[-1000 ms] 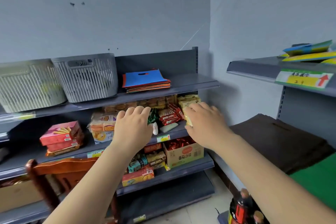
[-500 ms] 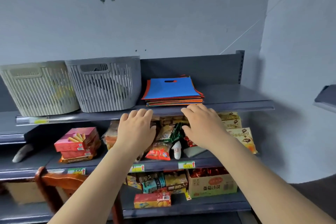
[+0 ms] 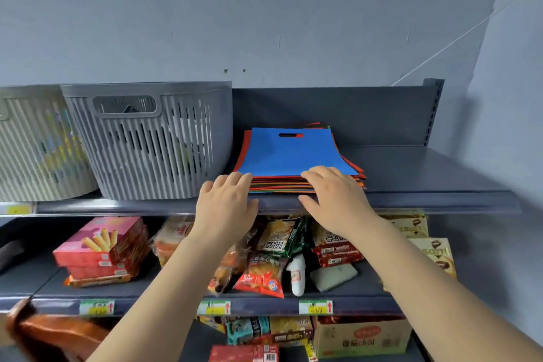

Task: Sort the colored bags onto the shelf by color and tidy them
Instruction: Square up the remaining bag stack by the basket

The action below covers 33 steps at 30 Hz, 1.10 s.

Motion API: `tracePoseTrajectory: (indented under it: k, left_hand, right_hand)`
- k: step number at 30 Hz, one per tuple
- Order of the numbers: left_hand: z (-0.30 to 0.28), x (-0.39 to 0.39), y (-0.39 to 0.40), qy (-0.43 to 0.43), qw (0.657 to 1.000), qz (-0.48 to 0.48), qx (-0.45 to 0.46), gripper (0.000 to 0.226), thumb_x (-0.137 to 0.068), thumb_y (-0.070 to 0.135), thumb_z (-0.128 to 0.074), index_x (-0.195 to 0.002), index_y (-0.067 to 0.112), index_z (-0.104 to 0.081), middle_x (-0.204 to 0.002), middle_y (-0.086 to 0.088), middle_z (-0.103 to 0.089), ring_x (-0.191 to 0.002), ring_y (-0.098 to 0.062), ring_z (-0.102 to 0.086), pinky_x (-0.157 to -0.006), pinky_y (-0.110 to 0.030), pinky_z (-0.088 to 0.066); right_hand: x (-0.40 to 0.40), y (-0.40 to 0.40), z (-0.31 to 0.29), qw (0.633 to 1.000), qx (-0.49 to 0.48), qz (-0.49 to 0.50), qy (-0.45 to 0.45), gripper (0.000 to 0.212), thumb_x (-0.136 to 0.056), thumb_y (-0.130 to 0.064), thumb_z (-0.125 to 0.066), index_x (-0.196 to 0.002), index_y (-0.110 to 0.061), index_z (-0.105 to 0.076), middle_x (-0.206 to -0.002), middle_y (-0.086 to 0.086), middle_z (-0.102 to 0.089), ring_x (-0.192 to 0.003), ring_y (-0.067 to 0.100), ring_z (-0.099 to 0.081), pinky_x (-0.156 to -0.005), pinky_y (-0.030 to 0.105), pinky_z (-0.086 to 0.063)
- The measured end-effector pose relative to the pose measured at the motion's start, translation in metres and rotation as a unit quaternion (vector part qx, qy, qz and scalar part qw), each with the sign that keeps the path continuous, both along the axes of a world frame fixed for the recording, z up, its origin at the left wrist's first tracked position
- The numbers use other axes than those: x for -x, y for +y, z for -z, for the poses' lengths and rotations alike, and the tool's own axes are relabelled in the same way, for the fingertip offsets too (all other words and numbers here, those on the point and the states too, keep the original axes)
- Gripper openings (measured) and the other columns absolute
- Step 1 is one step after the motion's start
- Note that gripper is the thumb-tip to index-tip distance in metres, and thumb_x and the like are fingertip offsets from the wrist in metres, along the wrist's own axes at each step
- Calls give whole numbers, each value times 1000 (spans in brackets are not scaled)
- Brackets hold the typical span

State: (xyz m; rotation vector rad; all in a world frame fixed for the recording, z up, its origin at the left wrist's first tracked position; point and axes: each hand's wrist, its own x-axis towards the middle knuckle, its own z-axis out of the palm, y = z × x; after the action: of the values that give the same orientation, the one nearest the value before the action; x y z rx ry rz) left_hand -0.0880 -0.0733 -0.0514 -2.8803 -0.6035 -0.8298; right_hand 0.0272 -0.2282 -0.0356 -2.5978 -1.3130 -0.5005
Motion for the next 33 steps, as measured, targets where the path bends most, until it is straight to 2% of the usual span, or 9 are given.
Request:
tracePoseTrajectory:
  k: [6,10,14,17,21,23,25,28,33]
  left_hand:
    - [4,-40,38,-15,999,34,1,46,-93,31,-54,-134,13,-49,-134,-4,-54,-121,-27,-51,-99,-41,-37]
    - [13,-57,61,-38,998,47,-25,42,-76,25,-76,-113,8,-65,-107,-8,-68,-93,-31,-67,-78,-43,-52]
    - [19,-64,71,-63,996,67,13,41,-84,25,-67,-121,9,-60,-117,-7,-65,-104,-30,-63,-86,-44,-48]
    - [25,-64,76,-76,995,66,12,41,-81,22,-71,-119,7,-62,-113,-7,-67,-100,-31,-64,-82,-44,-51]
    - [27,-61,76,-88,993,63,55,42,-90,26,-60,-128,11,-54,-125,-4,-60,-114,-27,-56,-92,-40,-44]
    - [27,-60,75,-87,992,57,71,43,-93,29,-55,-133,14,-50,-131,-1,-56,-120,-24,-51,-97,-38,-39]
    - [26,-61,75,-78,992,50,85,42,-94,30,-53,-133,14,-51,-131,0,-56,-122,-23,-50,-100,-37,-37]
    - [25,-63,76,-65,993,51,84,34,-91,25,-58,-123,12,-59,-121,-3,-62,-113,-27,-55,-94,-40,-42]
    - [20,-67,78,-87,994,64,26,21,-77,14,-75,-98,12,-72,-93,-4,-72,-88,-31,-66,-72,-43,-52]
  right_hand:
    - [-42,39,1,1000,19,15,14,50,-101,-42,-32,-146,-21,-30,-152,-6,-30,-141,13,-22,-112,32,-22]
    - [-62,54,4,997,41,24,58,51,-100,-47,-28,-146,-26,-32,-153,-9,-30,-143,10,-22,-111,33,-28]
    - [-73,53,6,996,42,48,66,51,-97,-54,-31,-142,-32,-38,-147,-12,-40,-135,11,-38,-97,31,-41]
    - [-79,47,6,996,14,60,64,50,-95,-57,-33,-137,-34,-46,-138,-12,-52,-126,13,-47,-86,29,-45]
    - [-87,35,6,993,-11,54,109,46,-93,-57,-37,-131,-35,-53,-134,-13,-55,-123,12,-50,-86,28,-45]
    - [-90,30,7,989,-42,47,134,39,-96,-50,-39,-121,-31,-61,-123,-8,-63,-115,15,-55,-88,33,-49]
    - [-95,27,9,988,-78,43,124,34,-99,-38,-39,-102,-20,-68,-98,1,-70,-95,21,-61,-79,37,-51]
    - [-103,28,10,984,-126,63,111,39,-101,-25,-37,-64,-12,-42,-57,1,-45,-57,18,-43,-53,32,-31]
    - [-107,31,8,971,-194,76,115,42,-100,-20,-38,-60,-13,-30,-54,2,-34,-50,16,-32,-50,32,-23]
